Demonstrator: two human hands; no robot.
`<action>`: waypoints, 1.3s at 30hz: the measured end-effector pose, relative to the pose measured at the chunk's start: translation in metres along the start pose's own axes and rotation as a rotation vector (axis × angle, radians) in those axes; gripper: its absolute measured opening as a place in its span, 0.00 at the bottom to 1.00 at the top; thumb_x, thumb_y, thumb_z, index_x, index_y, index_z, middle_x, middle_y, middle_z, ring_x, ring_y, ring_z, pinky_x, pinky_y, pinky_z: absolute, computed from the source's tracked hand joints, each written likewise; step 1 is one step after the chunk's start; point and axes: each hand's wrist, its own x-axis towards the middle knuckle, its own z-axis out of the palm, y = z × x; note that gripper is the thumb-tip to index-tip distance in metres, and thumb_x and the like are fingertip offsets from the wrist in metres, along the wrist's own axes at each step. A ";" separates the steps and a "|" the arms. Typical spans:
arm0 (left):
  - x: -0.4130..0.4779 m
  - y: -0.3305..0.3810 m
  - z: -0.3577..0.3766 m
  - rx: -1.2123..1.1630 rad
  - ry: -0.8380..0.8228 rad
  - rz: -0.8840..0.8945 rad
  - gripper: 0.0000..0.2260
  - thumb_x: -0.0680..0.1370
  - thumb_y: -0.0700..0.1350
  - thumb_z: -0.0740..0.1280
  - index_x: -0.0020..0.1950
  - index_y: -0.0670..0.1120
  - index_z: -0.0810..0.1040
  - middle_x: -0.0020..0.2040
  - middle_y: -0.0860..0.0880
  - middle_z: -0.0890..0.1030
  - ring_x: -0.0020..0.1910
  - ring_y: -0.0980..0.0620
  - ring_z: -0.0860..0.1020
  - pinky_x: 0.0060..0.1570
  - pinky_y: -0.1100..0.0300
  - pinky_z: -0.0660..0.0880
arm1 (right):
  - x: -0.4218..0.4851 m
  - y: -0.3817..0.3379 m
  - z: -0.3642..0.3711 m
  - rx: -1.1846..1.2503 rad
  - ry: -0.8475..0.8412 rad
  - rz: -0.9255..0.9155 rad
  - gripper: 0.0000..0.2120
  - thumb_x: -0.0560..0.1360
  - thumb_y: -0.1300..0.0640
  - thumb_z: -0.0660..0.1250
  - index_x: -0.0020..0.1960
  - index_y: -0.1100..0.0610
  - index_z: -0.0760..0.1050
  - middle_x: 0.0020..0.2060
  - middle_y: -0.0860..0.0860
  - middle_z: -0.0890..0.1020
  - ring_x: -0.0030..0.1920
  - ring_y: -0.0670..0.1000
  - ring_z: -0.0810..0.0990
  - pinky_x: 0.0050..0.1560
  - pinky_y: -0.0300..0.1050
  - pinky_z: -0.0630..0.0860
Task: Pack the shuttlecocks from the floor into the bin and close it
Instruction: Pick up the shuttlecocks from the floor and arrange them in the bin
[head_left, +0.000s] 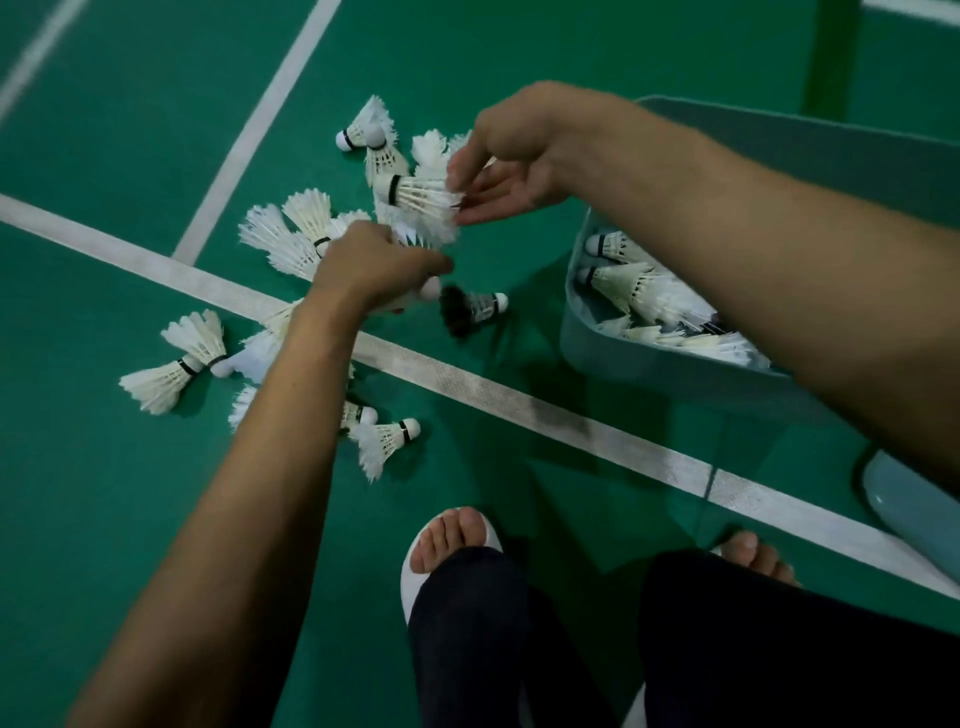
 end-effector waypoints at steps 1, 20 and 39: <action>-0.002 0.004 0.000 -0.023 0.060 0.019 0.14 0.71 0.55 0.75 0.44 0.45 0.80 0.38 0.49 0.83 0.33 0.53 0.79 0.34 0.60 0.75 | -0.004 0.001 0.003 0.091 -0.027 0.000 0.06 0.78 0.73 0.65 0.49 0.64 0.74 0.41 0.60 0.82 0.40 0.55 0.84 0.35 0.52 0.85; -0.067 0.192 0.141 -0.704 -0.184 0.432 0.12 0.80 0.49 0.69 0.38 0.47 0.79 0.32 0.51 0.81 0.32 0.52 0.79 0.30 0.60 0.75 | -0.136 0.104 -0.218 0.688 0.421 -0.392 0.09 0.75 0.69 0.67 0.55 0.66 0.77 0.42 0.58 0.85 0.37 0.52 0.84 0.42 0.42 0.81; -0.032 0.172 0.193 -0.001 -0.396 0.237 0.17 0.73 0.54 0.77 0.52 0.43 0.79 0.44 0.47 0.81 0.36 0.52 0.78 0.31 0.61 0.74 | -0.091 0.176 -0.218 -0.713 0.490 0.053 0.09 0.71 0.72 0.74 0.50 0.66 0.84 0.43 0.62 0.86 0.39 0.59 0.88 0.46 0.55 0.86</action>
